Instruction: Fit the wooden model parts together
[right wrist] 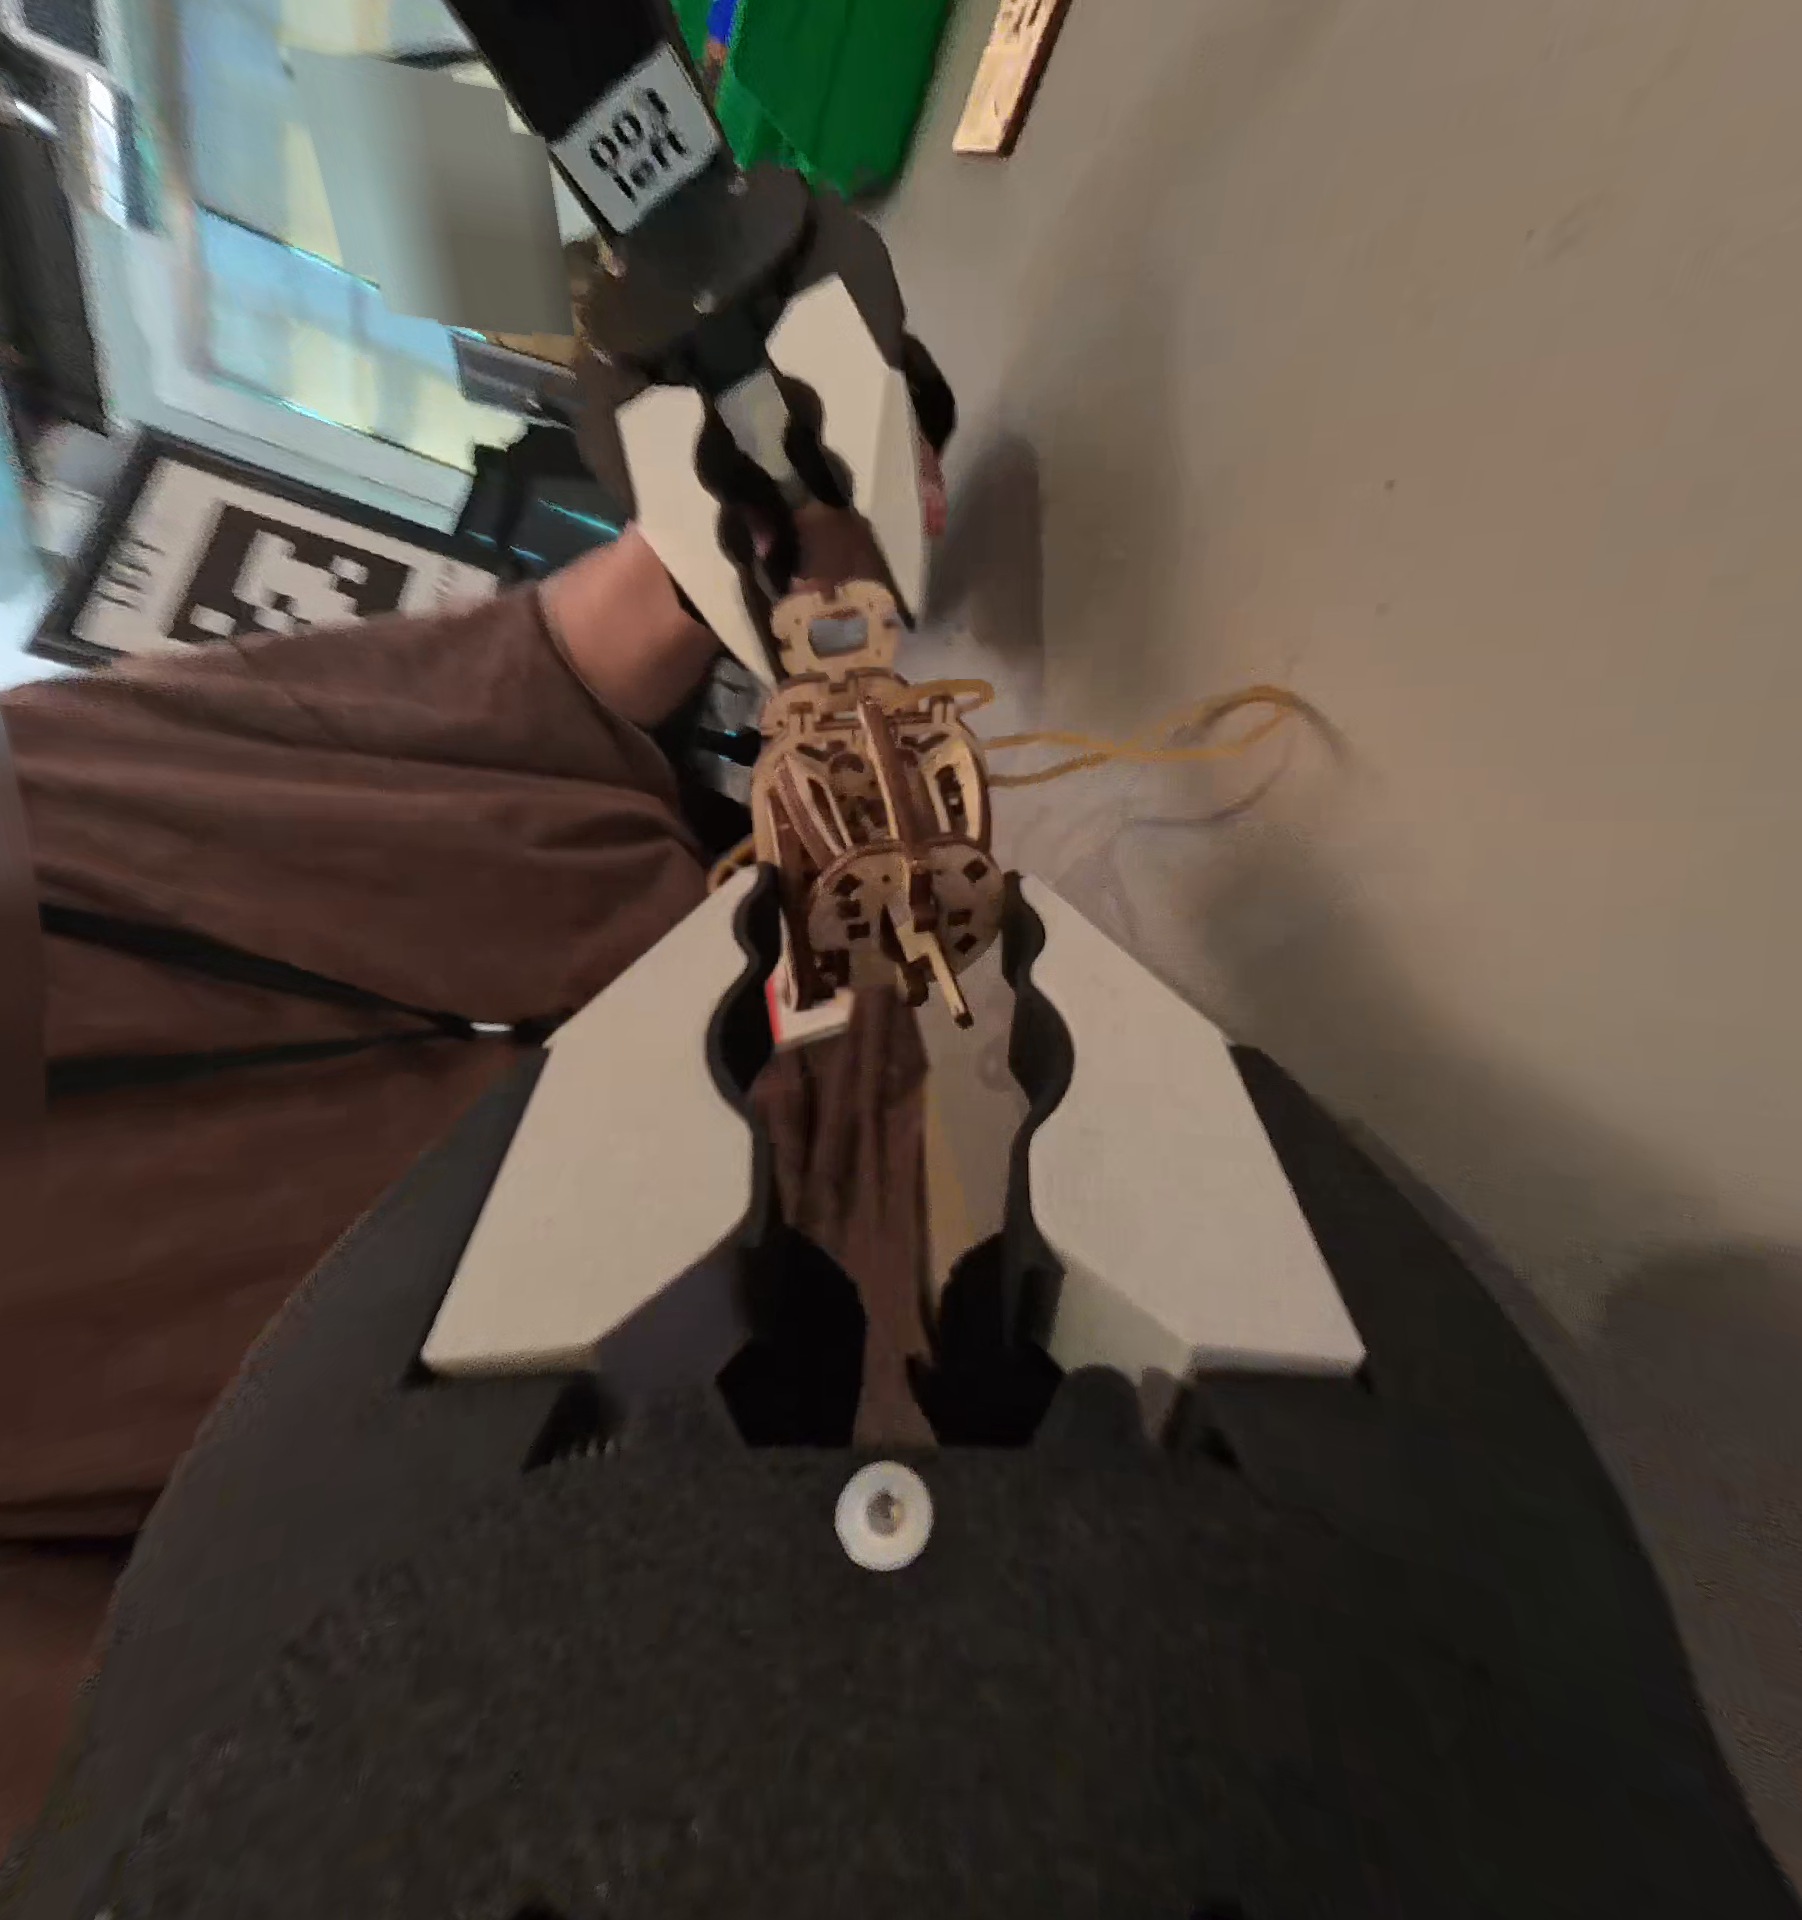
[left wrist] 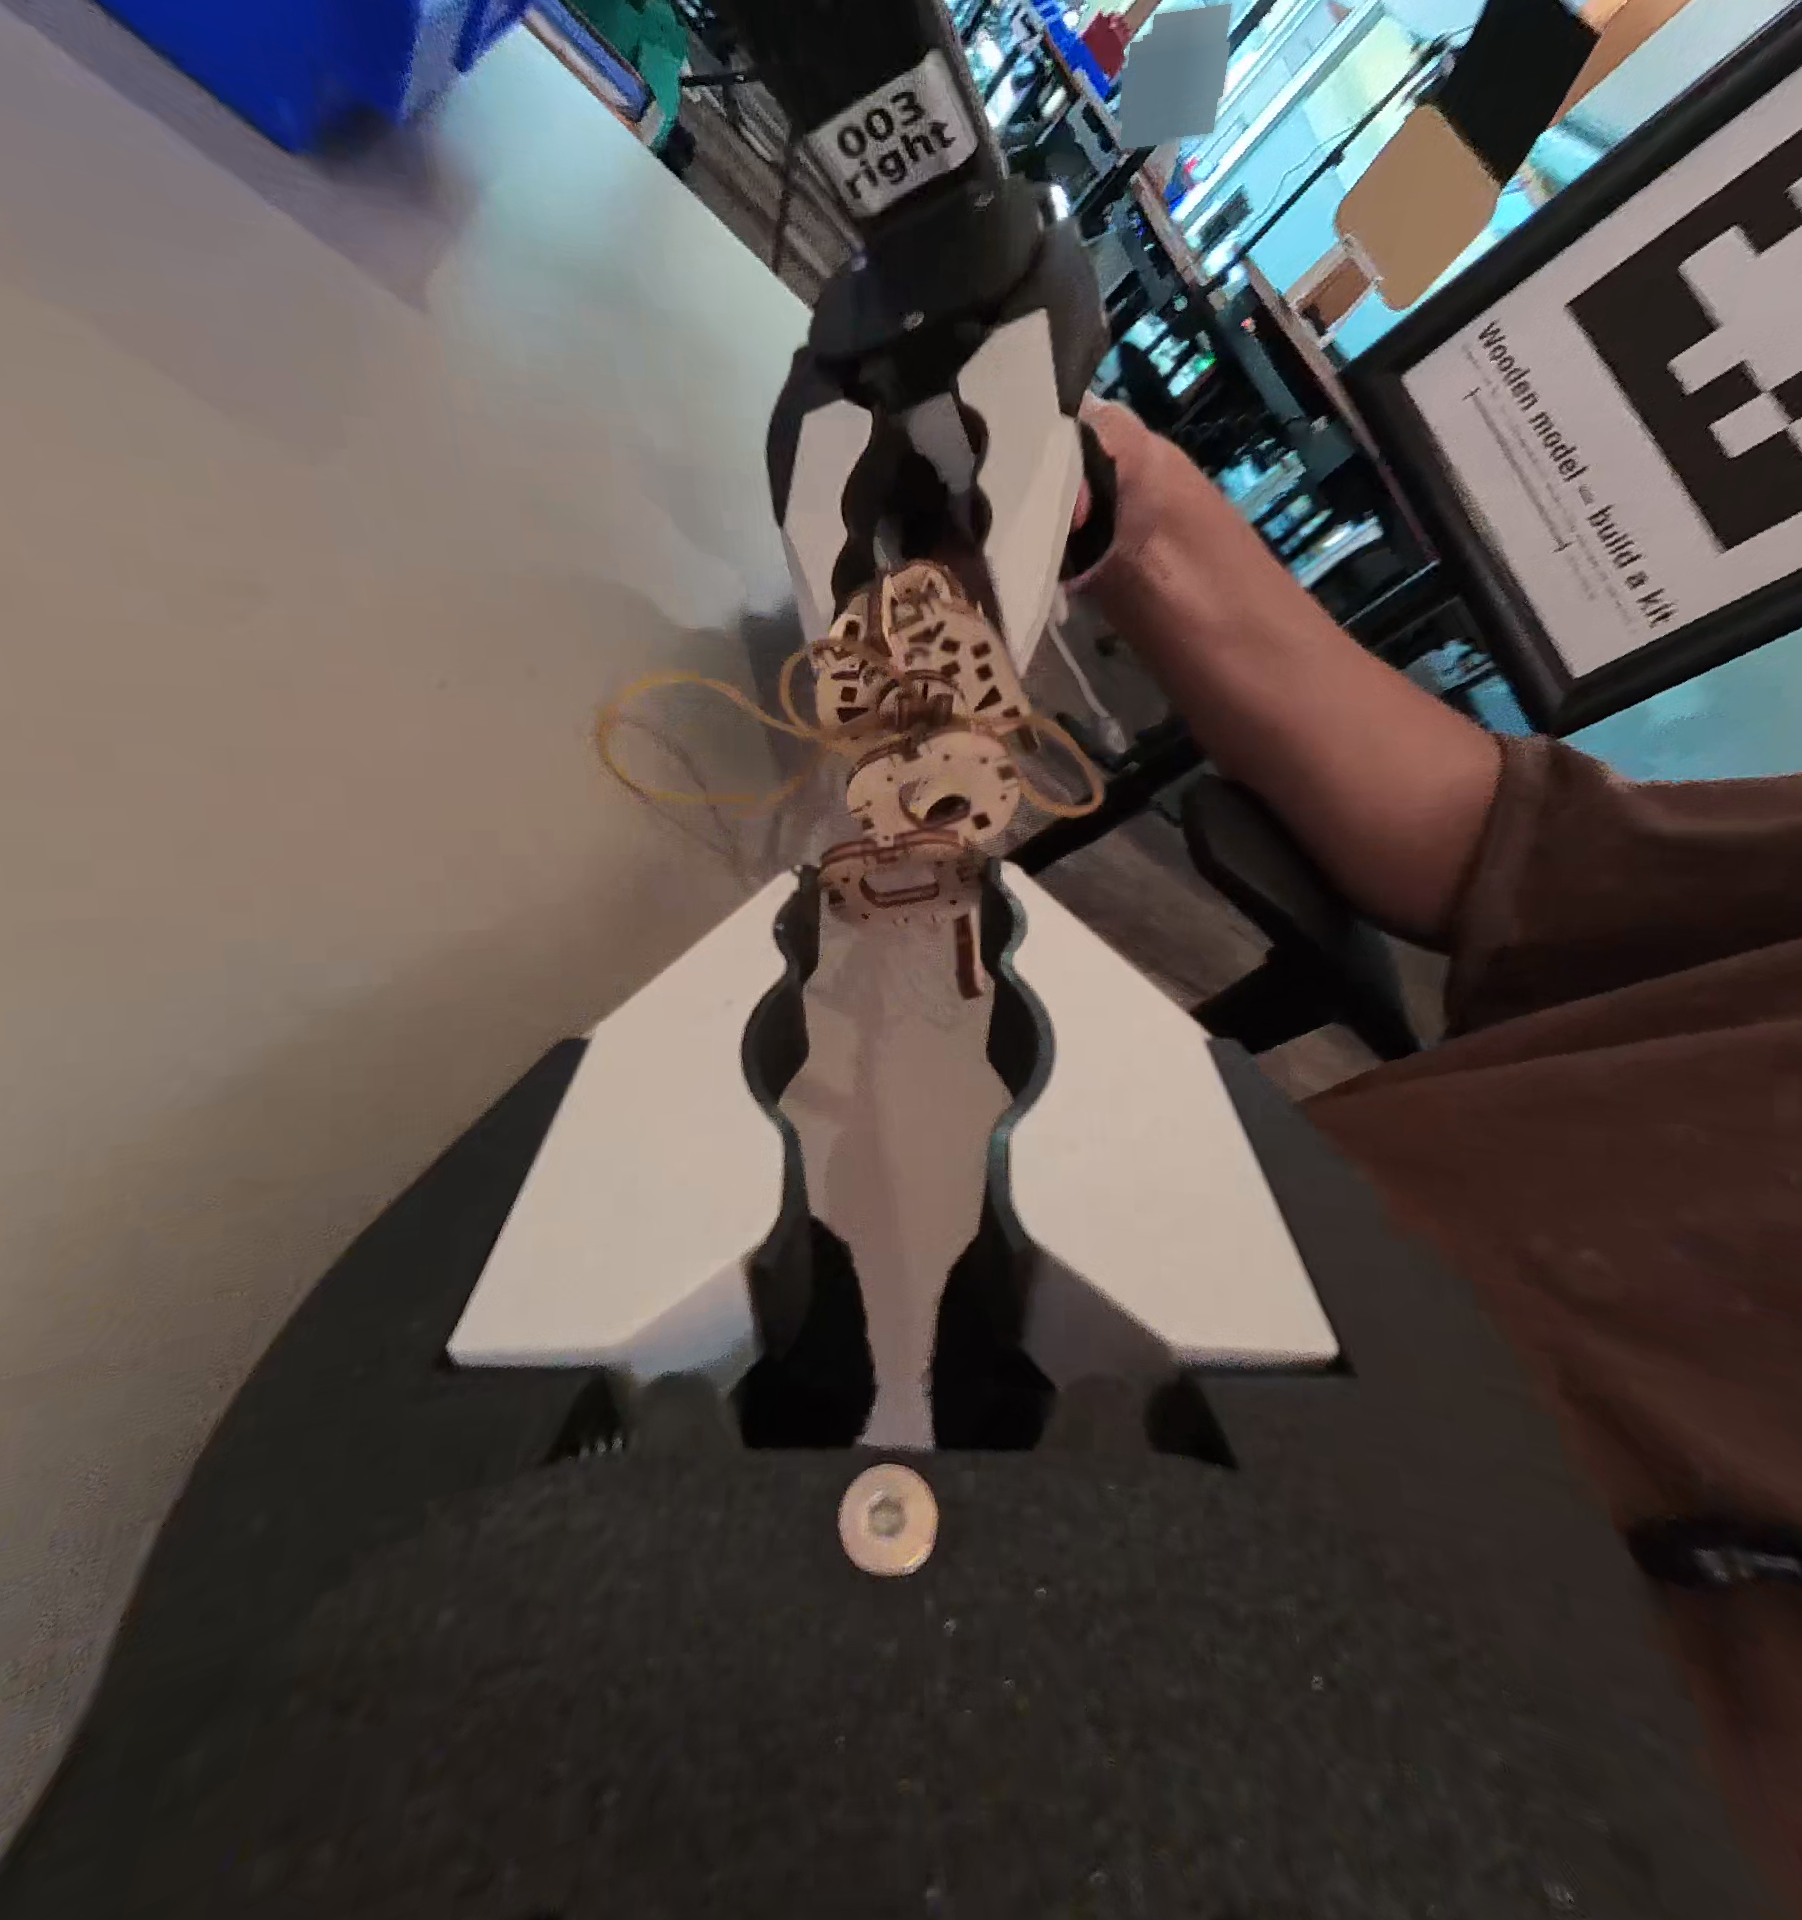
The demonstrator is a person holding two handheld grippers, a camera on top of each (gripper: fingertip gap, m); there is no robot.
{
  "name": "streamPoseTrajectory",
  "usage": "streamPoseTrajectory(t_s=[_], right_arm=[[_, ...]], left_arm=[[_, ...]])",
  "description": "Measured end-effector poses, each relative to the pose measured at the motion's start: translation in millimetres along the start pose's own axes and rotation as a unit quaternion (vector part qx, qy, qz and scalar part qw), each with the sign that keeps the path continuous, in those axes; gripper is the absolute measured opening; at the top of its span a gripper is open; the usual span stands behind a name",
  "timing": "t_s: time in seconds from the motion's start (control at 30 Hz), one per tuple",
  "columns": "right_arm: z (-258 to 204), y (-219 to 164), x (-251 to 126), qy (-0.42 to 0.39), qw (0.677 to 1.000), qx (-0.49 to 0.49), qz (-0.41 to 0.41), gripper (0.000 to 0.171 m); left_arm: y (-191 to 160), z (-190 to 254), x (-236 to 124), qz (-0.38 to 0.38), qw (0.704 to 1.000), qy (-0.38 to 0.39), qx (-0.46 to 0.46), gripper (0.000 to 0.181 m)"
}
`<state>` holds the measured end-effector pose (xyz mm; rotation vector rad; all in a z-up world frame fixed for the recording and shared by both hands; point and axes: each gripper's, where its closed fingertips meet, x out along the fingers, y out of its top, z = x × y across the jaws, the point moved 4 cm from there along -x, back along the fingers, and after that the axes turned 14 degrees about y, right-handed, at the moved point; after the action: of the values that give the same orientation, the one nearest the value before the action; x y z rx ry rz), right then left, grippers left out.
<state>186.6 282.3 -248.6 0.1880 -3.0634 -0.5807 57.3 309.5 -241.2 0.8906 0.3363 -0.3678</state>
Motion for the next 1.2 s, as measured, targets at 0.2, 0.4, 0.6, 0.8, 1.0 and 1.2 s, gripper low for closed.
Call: streamPoseTrajectory(t_s=[0.2,0.4,0.6,0.8,1.0,1.2], right_arm=[[6.8,-0.8,9.9,0.011,1.000,0.018,0.007,0.042],[14.1,-0.5,10.6,0.019,0.999,0.032,0.016,0.042],[17.3,0.0,8.9,0.014,0.999,0.037,0.019,0.042],[17.9,1.3,6.6,0.011,0.999,0.036,0.030,0.042],[18.2,3.3,5.3,0.011,0.998,0.039,0.043,0.042],[18.3,5.5,5.2,0.015,0.998,0.044,0.052,0.042]], left_arm=[[-5.6,-6.9,2.5,-0.020,0.991,-0.049,-0.120,0.029],[-8.8,-10.4,6.0,-0.035,0.989,-0.043,-0.136,0.029],[-14.0,-10.8,9.9,-0.056,0.989,-0.031,-0.132,0.029],[-12.0,-12.5,9.2,-0.049,0.988,-0.034,-0.142,0.029],[-12.0,-12.3,9.1,-0.049,0.988,-0.033,-0.140,0.029],[-11.6,-10.5,8.5,-0.045,0.989,-0.039,-0.133,0.030]])
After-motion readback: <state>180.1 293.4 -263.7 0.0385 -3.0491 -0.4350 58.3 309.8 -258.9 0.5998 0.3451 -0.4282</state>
